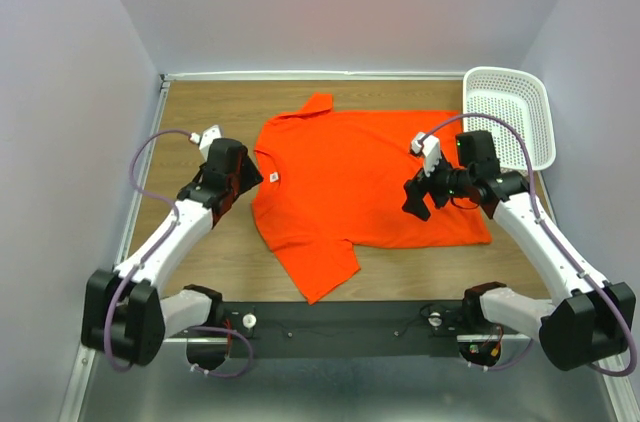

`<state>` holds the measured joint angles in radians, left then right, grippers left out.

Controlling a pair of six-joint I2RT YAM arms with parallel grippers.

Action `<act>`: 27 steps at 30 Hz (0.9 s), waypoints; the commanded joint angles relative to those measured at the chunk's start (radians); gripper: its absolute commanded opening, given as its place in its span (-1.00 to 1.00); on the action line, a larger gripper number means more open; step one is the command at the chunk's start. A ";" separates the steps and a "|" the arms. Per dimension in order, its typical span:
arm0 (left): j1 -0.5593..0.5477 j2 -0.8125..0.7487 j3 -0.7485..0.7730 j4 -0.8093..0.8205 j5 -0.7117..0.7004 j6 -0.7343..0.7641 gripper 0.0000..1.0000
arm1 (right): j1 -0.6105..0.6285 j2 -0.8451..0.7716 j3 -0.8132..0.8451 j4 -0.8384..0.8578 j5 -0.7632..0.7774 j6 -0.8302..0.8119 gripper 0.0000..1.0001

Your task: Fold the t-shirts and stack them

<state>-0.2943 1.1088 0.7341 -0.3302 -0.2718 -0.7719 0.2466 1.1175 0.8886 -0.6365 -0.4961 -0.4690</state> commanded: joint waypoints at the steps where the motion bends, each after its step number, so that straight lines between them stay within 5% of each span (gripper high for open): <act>1: 0.014 0.123 0.011 0.091 0.189 0.153 0.40 | -0.007 -0.024 -0.013 0.018 -0.033 0.013 1.00; 9: 0.033 0.322 0.237 0.240 0.267 0.397 0.41 | -0.007 -0.016 -0.010 0.018 -0.025 0.013 1.00; 17: 0.106 0.731 0.622 0.128 0.218 0.551 0.40 | -0.012 -0.013 -0.011 0.020 -0.033 0.018 1.00; 27: 0.142 0.919 0.731 0.099 0.324 0.576 0.31 | -0.017 -0.001 -0.013 0.021 -0.035 0.016 1.00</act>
<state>-0.1577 1.9961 1.4174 -0.1959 -0.0093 -0.2298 0.2356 1.1107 0.8883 -0.6247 -0.5049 -0.4629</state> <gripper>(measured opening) 0.671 0.998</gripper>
